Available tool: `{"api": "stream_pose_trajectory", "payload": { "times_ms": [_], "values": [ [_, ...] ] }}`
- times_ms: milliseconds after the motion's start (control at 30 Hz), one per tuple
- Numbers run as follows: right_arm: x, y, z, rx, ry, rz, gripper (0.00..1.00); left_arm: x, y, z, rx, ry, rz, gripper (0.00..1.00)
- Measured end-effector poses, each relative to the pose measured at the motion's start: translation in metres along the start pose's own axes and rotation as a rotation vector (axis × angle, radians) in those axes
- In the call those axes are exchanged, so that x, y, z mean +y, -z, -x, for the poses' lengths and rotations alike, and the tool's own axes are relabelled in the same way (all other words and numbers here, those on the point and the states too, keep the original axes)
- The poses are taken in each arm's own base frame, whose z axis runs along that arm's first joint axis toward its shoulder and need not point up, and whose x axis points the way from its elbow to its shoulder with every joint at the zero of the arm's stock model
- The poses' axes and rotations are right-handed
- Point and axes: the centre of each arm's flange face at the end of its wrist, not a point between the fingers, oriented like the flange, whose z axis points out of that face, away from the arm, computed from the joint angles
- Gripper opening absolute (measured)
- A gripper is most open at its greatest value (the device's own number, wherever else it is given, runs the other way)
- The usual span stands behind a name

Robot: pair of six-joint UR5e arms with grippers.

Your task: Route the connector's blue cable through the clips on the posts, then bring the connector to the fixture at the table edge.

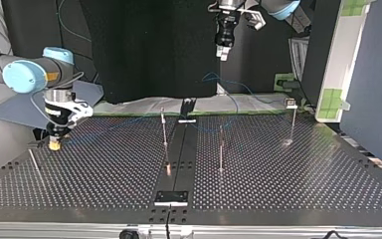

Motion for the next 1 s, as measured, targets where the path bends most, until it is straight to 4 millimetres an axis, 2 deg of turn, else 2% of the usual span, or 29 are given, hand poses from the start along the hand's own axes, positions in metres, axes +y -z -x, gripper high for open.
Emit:
{"api": "stream_pose_trajectory", "payload": {
  "times_ms": [300,533,667,833,1000],
  "values": [
    [0.012,0.016,-0.045,0.017,0.044,0.06,0.0,0.003,-0.002,0.0,0.0,-0.002,0.01,1.0],
    [0.023,0.033,-0.063,0.034,0.053,0.099,0.0,0.004,-0.003,0.0,0.005,-0.01,0.015,1.0],
    [0.036,0.041,-0.072,0.062,0.055,0.135,0.0,0.005,-0.002,0.0,0.007,-0.013,0.016,1.0],
    [0.045,0.053,-0.076,0.079,0.061,0.158,0.0,0.005,-0.002,0.0,0.012,-0.017,0.018,1.0],
    [0.052,0.054,-0.053,0.032,0.081,0.17,0.0,0.005,-0.002,0.0,0.013,-0.019,0.018,1.0]
  ]
}}
